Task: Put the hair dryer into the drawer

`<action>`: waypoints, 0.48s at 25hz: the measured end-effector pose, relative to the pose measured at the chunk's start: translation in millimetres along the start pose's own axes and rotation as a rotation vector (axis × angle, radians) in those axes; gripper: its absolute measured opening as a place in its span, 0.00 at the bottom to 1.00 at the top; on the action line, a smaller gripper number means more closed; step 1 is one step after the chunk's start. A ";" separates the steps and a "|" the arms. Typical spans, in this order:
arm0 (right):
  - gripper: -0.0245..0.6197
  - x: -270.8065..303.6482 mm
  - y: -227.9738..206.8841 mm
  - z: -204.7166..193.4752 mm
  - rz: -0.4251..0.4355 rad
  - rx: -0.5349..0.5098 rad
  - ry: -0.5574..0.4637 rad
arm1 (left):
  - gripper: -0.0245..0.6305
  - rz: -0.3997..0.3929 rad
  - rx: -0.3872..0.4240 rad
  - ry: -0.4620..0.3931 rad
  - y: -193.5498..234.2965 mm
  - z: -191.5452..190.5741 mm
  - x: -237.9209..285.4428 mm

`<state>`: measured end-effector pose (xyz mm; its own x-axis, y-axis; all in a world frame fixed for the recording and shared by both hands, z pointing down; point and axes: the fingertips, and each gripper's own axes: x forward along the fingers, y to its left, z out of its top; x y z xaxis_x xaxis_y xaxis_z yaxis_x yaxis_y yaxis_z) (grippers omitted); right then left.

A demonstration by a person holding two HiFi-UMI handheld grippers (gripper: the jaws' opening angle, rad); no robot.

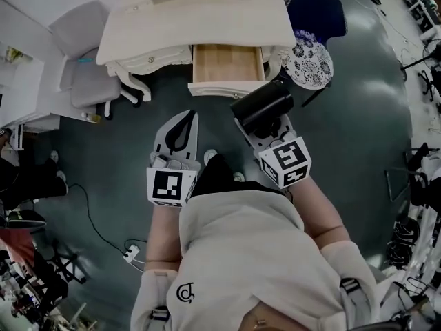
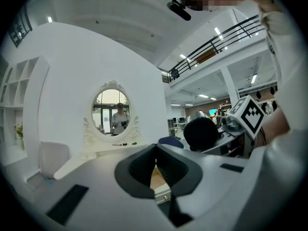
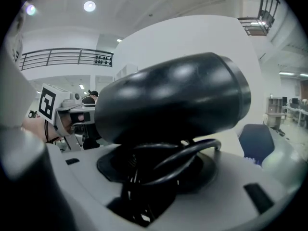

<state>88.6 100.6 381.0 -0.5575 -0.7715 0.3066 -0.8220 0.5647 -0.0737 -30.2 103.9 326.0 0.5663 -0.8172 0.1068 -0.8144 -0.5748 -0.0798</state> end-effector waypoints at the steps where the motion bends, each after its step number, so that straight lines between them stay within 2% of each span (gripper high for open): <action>1: 0.41 7.6 -6.3 -1.5 0.000 0.001 0.010 | 0.06 0.002 -0.004 0.006 4.6 -2.2 6.7; 6: 0.41 49.6 -33.7 -2.1 -0.016 0.010 0.054 | 0.06 -0.003 -0.058 0.034 38.6 -17.5 45.7; 12: 0.41 112.9 -68.2 3.9 -0.018 -0.013 0.116 | 0.06 -0.084 -0.073 -0.003 80.7 -9.8 109.7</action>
<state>81.3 -26.1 417.0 -0.5250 -0.7426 0.4159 -0.8296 0.5557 -0.0551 -35.1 -31.7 341.0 0.6331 -0.7666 0.1068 -0.7711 -0.6367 0.0014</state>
